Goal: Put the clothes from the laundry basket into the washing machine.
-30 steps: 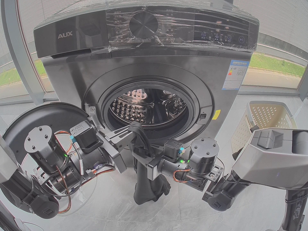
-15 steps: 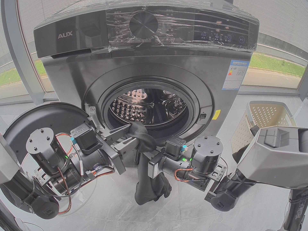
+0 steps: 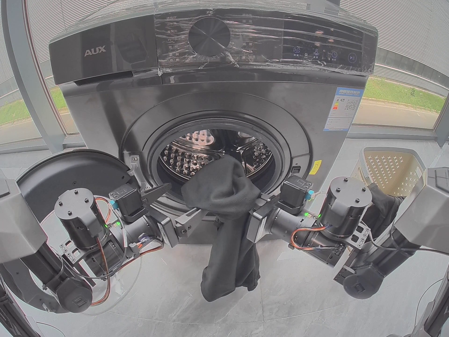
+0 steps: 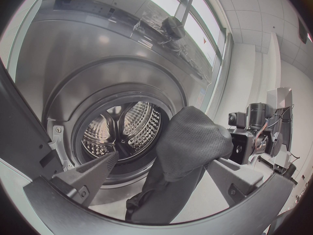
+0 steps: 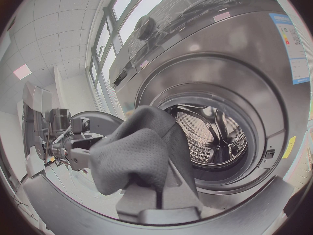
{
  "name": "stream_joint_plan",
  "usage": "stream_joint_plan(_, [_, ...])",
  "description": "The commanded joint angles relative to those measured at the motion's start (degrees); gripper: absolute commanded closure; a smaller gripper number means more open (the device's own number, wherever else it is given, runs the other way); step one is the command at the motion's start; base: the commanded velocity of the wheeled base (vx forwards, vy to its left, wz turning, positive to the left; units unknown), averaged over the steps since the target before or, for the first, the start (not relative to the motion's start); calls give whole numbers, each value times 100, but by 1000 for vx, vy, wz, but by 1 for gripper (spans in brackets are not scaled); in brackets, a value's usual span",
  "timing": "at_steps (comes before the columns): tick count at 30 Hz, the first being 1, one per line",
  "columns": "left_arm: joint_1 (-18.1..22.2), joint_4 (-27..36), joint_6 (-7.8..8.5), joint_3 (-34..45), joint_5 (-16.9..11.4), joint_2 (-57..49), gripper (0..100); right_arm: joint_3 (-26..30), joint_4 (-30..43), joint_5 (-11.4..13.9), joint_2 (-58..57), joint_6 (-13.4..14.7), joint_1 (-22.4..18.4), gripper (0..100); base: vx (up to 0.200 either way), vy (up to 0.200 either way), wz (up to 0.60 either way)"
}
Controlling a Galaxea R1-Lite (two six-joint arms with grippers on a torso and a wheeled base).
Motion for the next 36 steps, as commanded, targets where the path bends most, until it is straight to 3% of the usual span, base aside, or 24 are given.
stream_joint_plan(1, [145, -1, 27, 24, -6, 202, 0, 137, -43, -38, -251, 59, -59, 100, 0, 0, 0])
stream_joint_plan(19, [330, -10, 89, 306, -138, 465, 0, 146, -34, -187, -269, 217, -393, 100, 0, 0, 0])
stream_joint_plan(23, [330, -10, 97, 376, -147, 571, 0, 173, -43, -169, -357, 217, -323, 100, 0, 0, 0])
stream_joint_plan(30, [339, -10, 370, 429, -85, 1054, 0, 199, -61, -108, -576, 217, -59, 100, 0, 0, 0])
stream_joint_plan(36, [418, -19, 370, 332, -85, 1371, 0, 340, -61, -73, -858, 217, 178, 100, 0, 0, 0])
